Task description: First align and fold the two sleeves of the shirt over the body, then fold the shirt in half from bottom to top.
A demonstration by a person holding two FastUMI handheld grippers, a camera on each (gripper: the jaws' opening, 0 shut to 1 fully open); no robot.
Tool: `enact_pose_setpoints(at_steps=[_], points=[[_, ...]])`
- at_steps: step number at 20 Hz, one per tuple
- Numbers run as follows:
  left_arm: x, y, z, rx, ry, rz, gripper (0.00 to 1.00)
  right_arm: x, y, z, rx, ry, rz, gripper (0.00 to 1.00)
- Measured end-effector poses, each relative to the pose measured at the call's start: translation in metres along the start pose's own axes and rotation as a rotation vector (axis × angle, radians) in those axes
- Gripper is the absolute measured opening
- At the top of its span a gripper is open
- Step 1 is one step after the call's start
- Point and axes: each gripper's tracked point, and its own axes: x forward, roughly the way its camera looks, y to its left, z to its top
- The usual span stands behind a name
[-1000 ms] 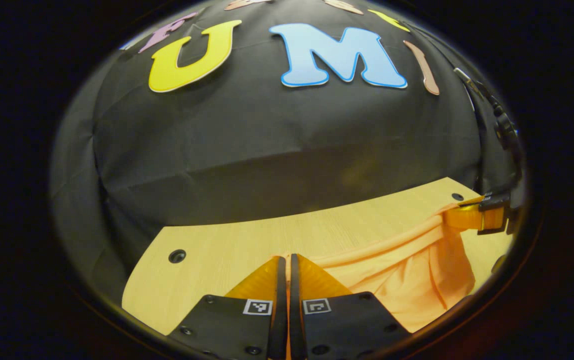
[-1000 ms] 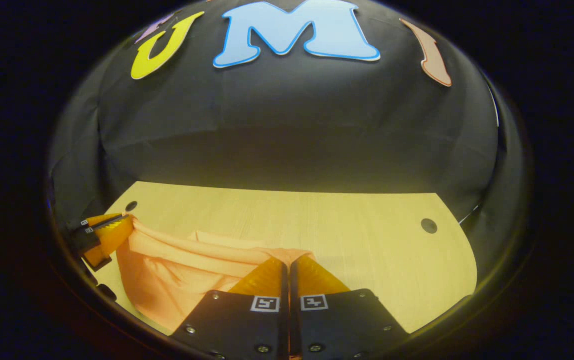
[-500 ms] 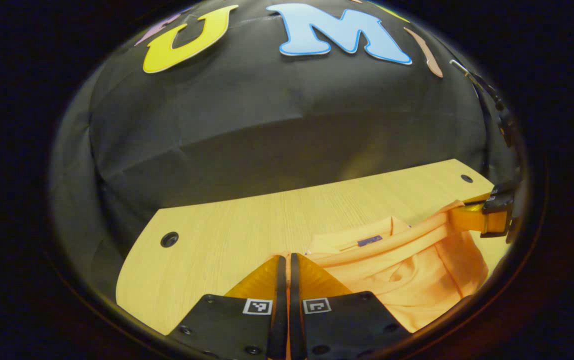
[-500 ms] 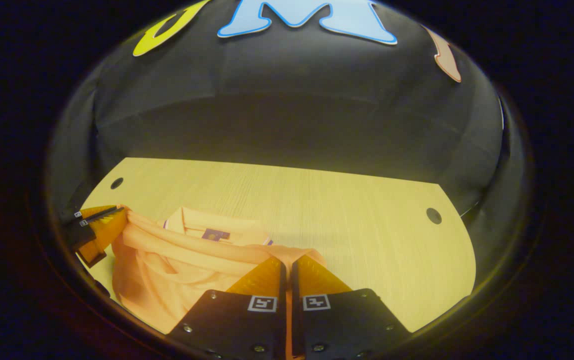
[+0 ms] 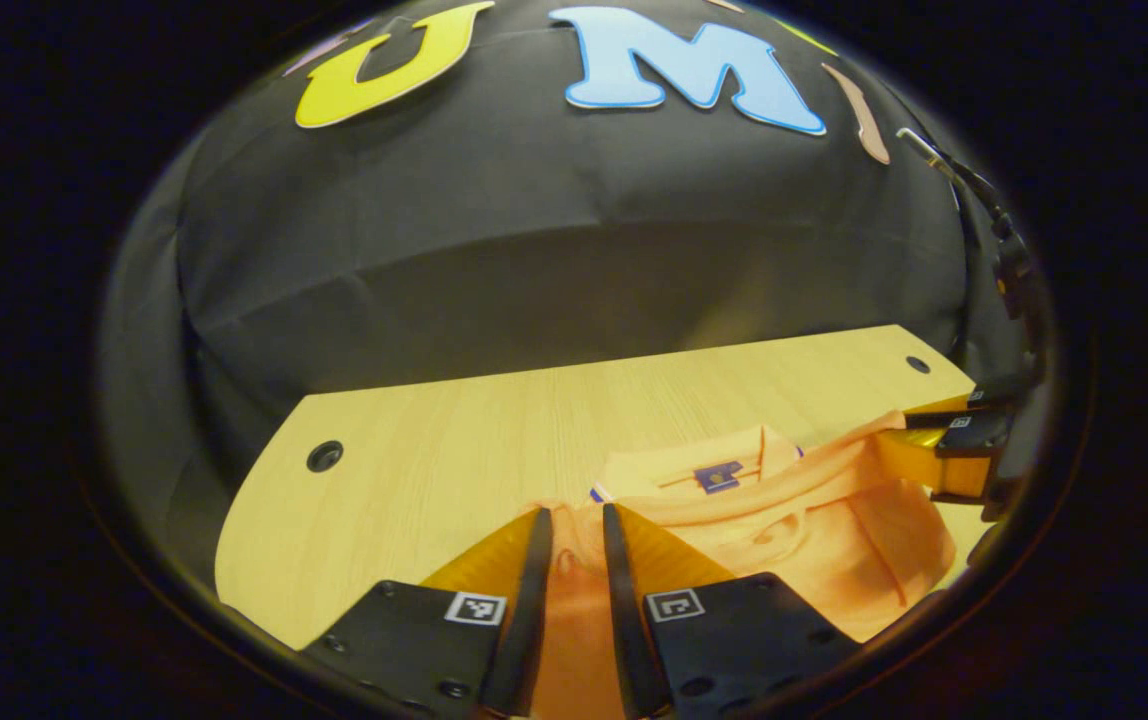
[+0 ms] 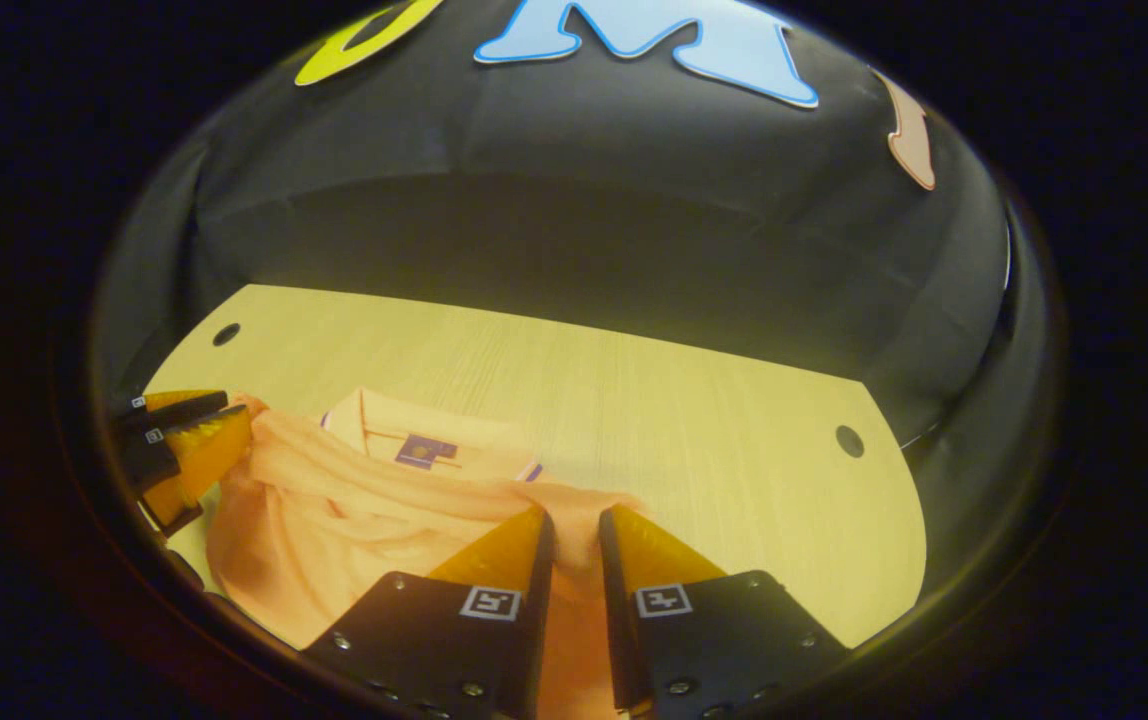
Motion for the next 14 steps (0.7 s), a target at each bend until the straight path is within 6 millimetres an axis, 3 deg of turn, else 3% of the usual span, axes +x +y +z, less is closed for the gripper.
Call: enact_pose_setpoints(at_steps=[2, 4, 9, 10, 11, 13, 14], points=[[-0.005, -0.005, 0.002, -0.011, -0.005, -0.015, 0.54, -0.004, -0.002, 0.003, -0.005, -0.013, -0.007, 0.29], [-0.01, -0.007, 0.005, 0.0, -0.019, -0.012, 0.67, -0.01, -0.002, 0.006, -0.004, -0.022, -0.006, 0.48], [-0.024, -0.01, 0.016, 0.007, -0.046, -0.002, 0.93, -0.023, -0.003, 0.013, -0.003, -0.05, -0.007, 0.77], [-0.027, -0.011, 0.016, 0.009, -0.05, -0.001, 1.0, -0.026, -0.004, 0.014, -0.003, -0.057, -0.009, 0.78], [-0.03, -0.011, 0.017, 0.011, -0.053, 0.0, 1.0, -0.03, -0.005, 0.015, -0.003, -0.064, -0.009, 0.79], [-0.037, -0.01, 0.017, 0.012, -0.061, 0.005, 1.0, -0.04, -0.007, 0.017, -0.004, -0.077, -0.012, 0.98], [-0.04, -0.01, 0.018, 0.012, -0.067, 0.005, 0.96, -0.044, -0.008, 0.018, -0.003, -0.086, -0.011, 0.97]])
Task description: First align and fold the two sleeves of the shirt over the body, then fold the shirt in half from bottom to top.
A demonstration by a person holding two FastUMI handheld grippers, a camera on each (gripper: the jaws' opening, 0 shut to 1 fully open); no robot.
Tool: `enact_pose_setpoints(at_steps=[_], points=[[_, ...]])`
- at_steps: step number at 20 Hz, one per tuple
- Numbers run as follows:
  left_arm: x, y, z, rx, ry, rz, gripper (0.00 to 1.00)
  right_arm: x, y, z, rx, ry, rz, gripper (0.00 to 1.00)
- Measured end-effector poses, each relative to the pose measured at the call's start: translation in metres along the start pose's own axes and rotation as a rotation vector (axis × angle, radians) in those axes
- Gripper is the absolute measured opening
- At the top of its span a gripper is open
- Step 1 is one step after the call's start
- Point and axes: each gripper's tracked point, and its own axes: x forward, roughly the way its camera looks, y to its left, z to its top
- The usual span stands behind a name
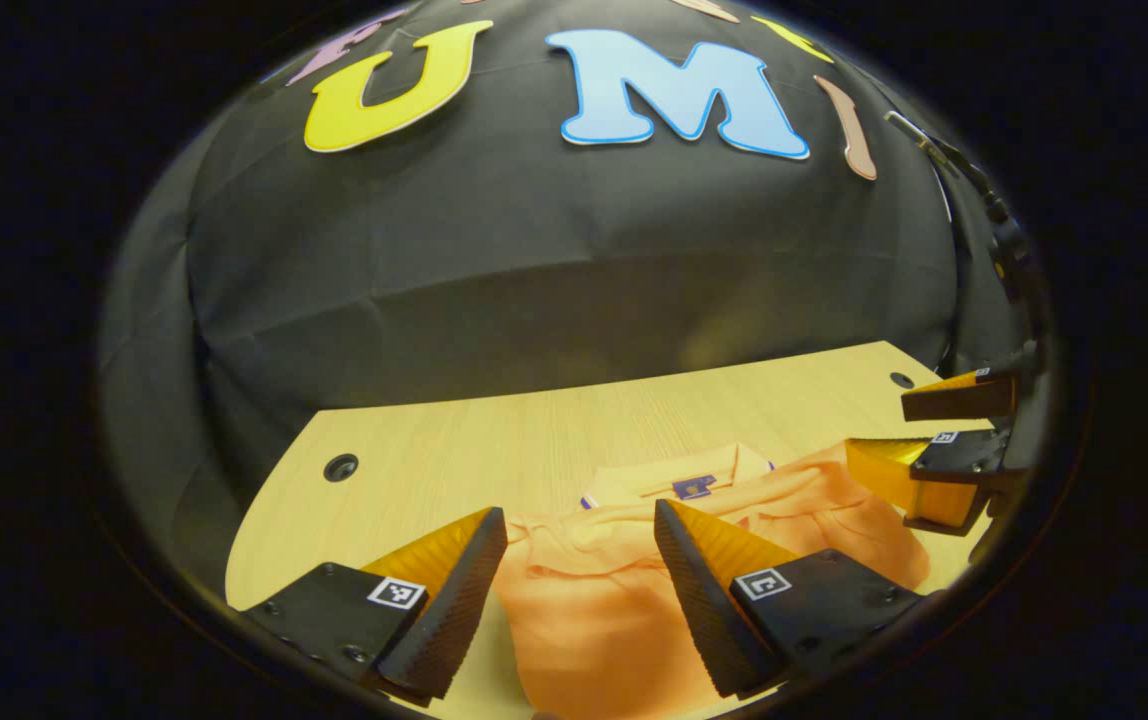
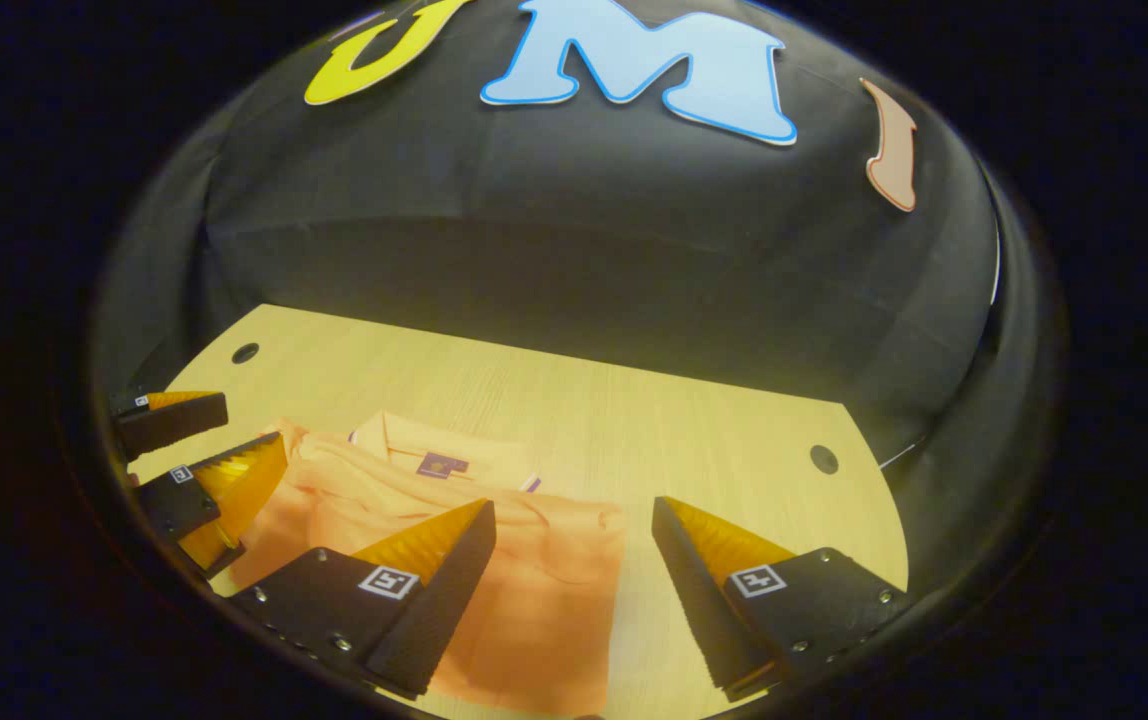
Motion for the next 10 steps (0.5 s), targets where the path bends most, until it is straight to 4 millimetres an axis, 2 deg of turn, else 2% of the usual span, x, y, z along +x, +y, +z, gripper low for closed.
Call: enact_pose_setpoints(at_steps=[2, 5, 6, 7, 8, 10], points=[[-0.01, 0.001, 0.004, 0.004, -0.024, 0.0, 1.0, -0.012, -0.001, 0.004, 0.003, -0.019, 0.002, 0.96], [-0.027, 0.003, 0.011, 0.019, -0.078, 0.005, 1.0, -0.033, -0.003, 0.01, 0.01, -0.06, 0.005, 0.96], [-0.033, 0.002, 0.013, 0.013, -0.09, 0.001, 0.96, -0.041, -0.002, 0.013, 0.017, -0.076, 0.01, 0.96], [-0.041, 0.002, 0.014, 0.003, -0.101, 0.0, 1.0, -0.049, -0.001, 0.016, 0.026, -0.093, 0.015, 0.96], [-0.049, 0.002, 0.016, -0.005, -0.117, 0.0, 0.97, -0.058, -0.001, 0.018, 0.036, -0.108, 0.019, 0.96], [-0.064, 0.001, 0.019, -0.008, -0.147, 0.006, 0.96, -0.072, 0.0, 0.02, 0.055, -0.134, 0.033, 0.96]])
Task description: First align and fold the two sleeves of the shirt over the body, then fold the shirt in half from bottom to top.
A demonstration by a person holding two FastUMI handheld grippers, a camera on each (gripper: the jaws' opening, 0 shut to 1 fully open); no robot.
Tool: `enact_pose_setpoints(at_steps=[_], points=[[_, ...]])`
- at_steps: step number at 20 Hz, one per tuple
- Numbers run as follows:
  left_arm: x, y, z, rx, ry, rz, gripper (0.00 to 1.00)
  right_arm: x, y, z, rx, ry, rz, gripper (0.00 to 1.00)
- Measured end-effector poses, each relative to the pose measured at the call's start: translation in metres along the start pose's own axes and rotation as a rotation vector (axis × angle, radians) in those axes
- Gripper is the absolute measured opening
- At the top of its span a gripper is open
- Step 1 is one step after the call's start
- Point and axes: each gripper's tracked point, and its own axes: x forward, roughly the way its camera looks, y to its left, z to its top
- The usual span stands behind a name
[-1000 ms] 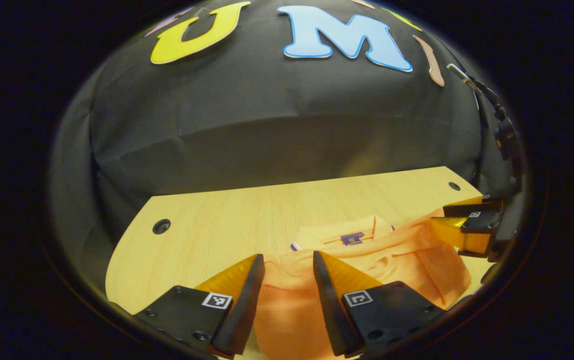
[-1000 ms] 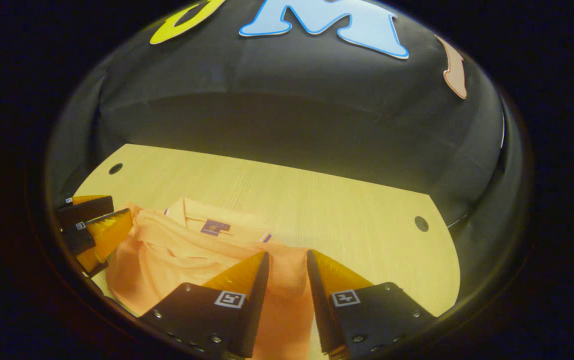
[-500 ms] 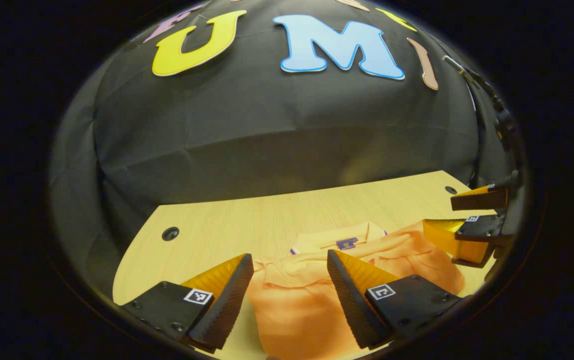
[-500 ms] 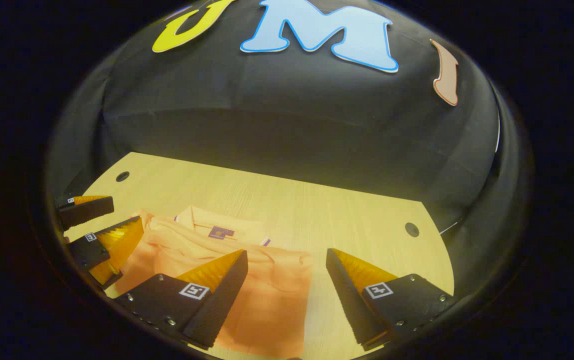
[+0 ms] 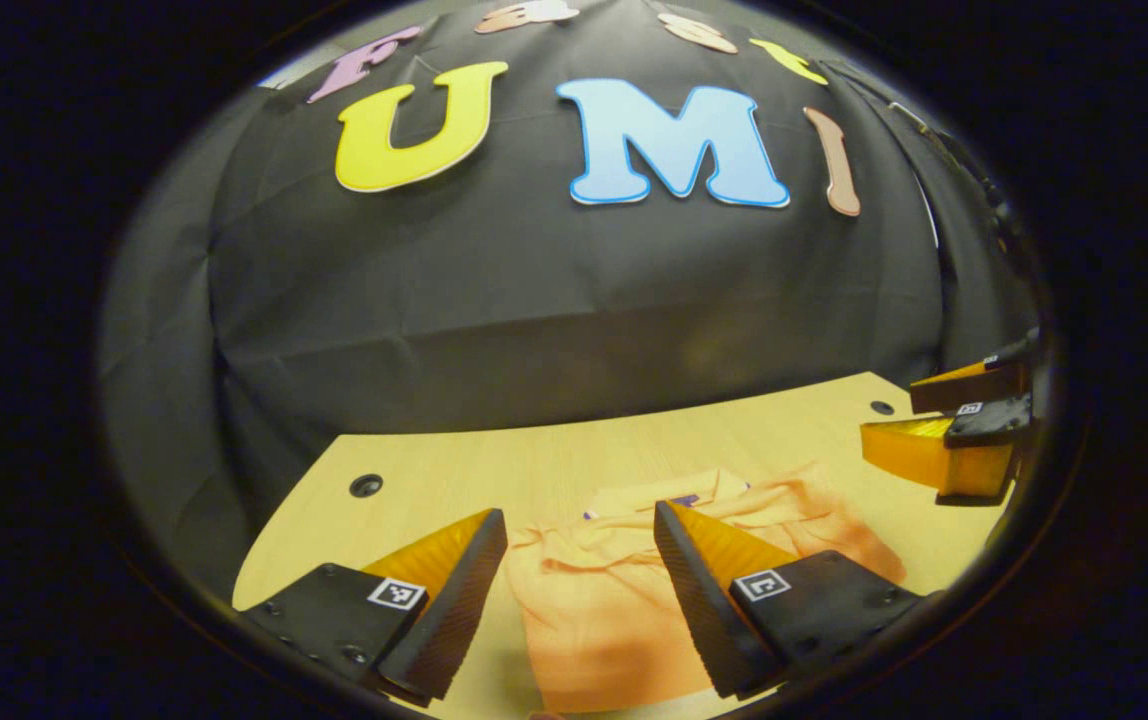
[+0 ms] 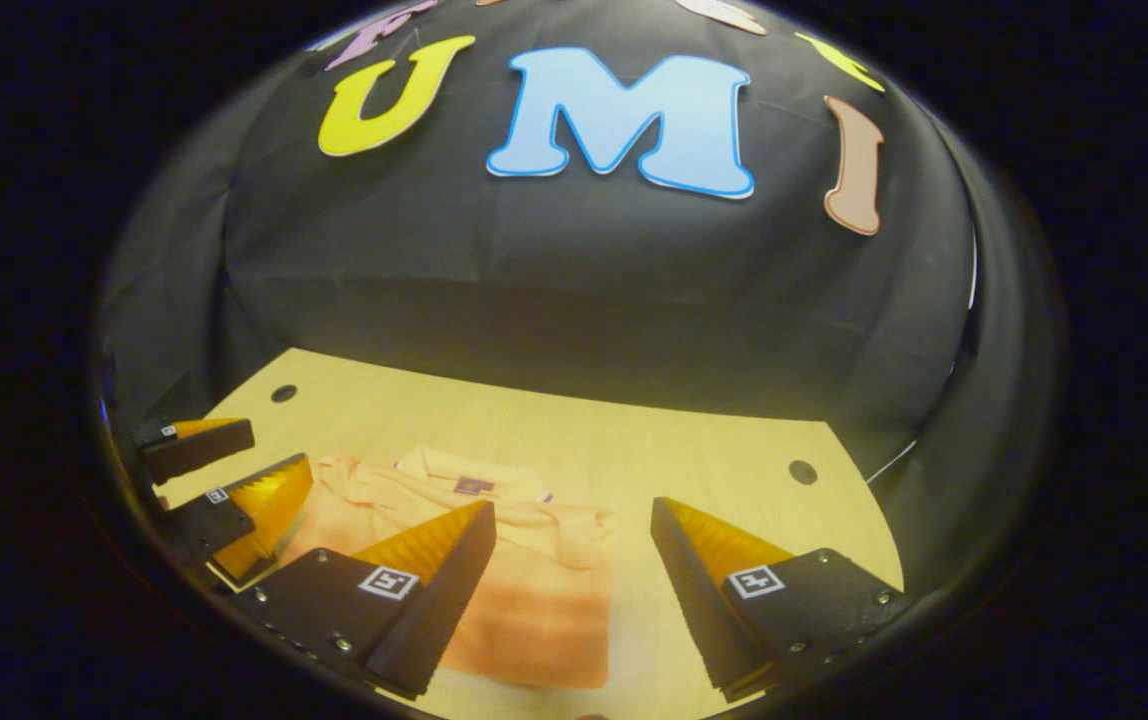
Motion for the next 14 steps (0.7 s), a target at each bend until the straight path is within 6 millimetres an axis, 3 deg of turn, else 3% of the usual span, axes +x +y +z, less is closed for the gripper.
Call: enact_pose_setpoints(at_steps=[1, 5, 6, 9, 10, 14], points=[[-0.008, -0.001, 0.001, -0.002, -0.009, 0.001, 1.0, -0.011, 0.0, 0.002, 0.009, -0.013, 0.002, 0.96], [-0.038, -0.012, 0.013, 0.006, -0.069, -0.001, 0.96, -0.047, -0.006, 0.007, 0.035, -0.074, 0.0, 0.96], [-0.045, -0.016, 0.017, 0.012, -0.087, -0.004, 1.0, -0.055, -0.006, 0.008, 0.049, -0.086, 0.003, 0.96], [-0.067, -0.028, 0.028, 0.021, -0.134, -0.016, 0.96, -0.074, -0.01, 0.009, 0.077, -0.12, 0.005, 0.96], [-0.076, -0.032, 0.031, 0.021, -0.148, -0.021, 1.0, -0.08, -0.012, 0.009, 0.091, -0.126, 0.006, 0.98], [-0.107, -0.041, 0.04, 0.015, -0.193, -0.023, 0.99, -0.107, -0.017, 0.012, 0.15, -0.171, 0.022, 0.96]])
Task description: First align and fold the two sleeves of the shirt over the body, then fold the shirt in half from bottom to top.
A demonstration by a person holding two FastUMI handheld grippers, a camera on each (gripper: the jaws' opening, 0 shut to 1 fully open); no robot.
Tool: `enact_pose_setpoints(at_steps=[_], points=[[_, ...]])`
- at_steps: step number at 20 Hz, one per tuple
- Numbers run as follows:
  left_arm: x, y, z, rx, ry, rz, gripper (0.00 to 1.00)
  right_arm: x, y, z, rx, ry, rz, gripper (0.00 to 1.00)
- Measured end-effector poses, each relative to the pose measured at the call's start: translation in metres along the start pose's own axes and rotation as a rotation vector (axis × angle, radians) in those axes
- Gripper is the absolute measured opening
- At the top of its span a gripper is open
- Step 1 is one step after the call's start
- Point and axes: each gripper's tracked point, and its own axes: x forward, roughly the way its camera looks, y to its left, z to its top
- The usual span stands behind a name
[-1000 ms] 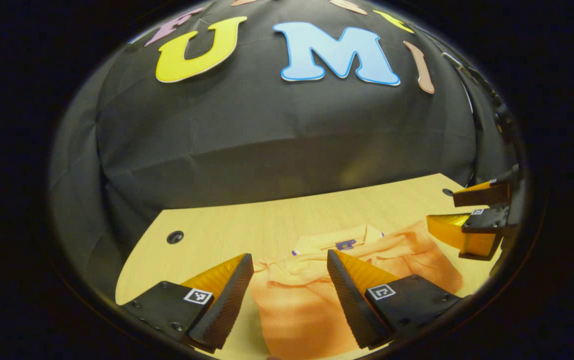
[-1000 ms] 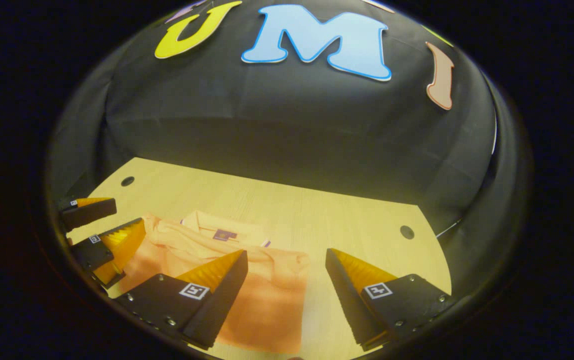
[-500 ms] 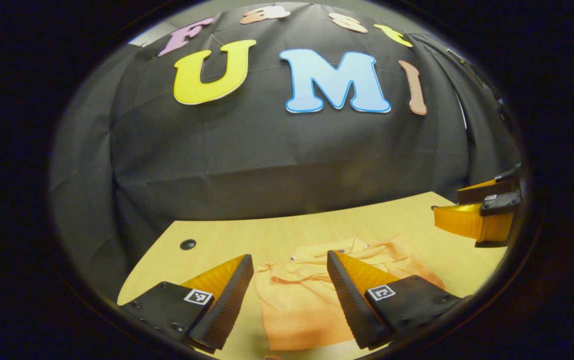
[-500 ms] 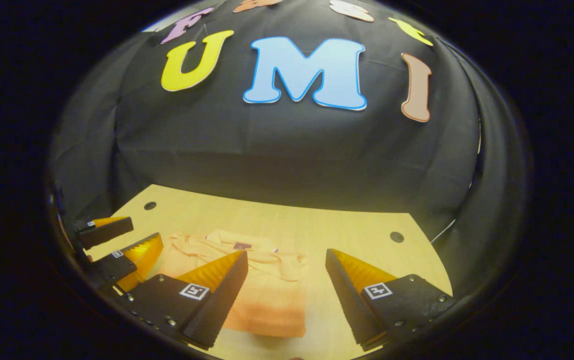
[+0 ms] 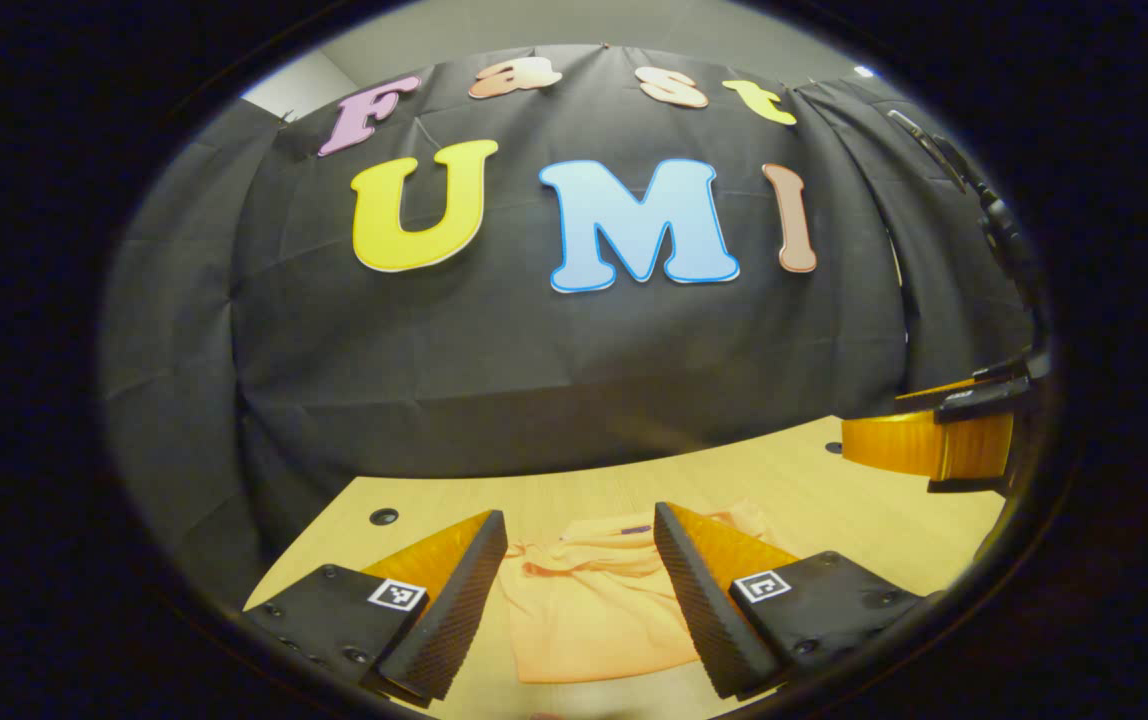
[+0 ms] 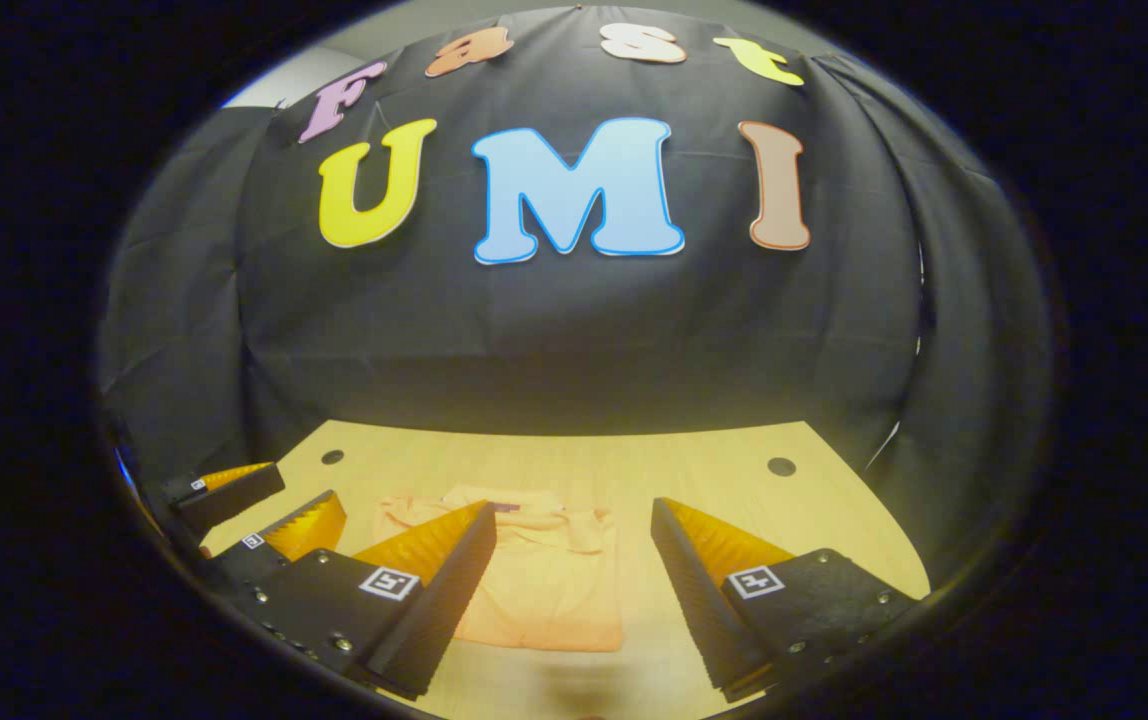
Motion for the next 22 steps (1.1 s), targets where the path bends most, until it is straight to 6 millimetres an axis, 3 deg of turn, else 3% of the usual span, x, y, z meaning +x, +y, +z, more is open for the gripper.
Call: enact_pose_setpoints(at_steps=[6, 10, 17, 19, 22], points=[[-0.038, -0.015, 0.013, -0.025, -0.039, 0.024, 1.0, -0.038, -0.016, 0.012, -0.027, -0.081, -0.007, 0.96], [-0.061, -0.014, 0.018, -0.066, -0.05, 0.068, 0.96, -0.062, -0.024, 0.014, -0.043, -0.12, -0.007, 0.97], [-0.106, -0.009, 0.029, -0.136, -0.09, 0.168, 0.99, -0.104, -0.044, 0.009, -0.151, -0.171, 0.003, 0.96], [-0.115, -0.009, 0.031, -0.137, -0.098, 0.181, 0.95, -0.112, -0.044, 0.006, -0.163, -0.17, 0.013, 0.96], [-0.122, -0.012, 0.036, -0.135, -0.09, 0.175, 0.99, -0.121, -0.046, 0.009, -0.153, -0.175, 0.013, 0.96]])
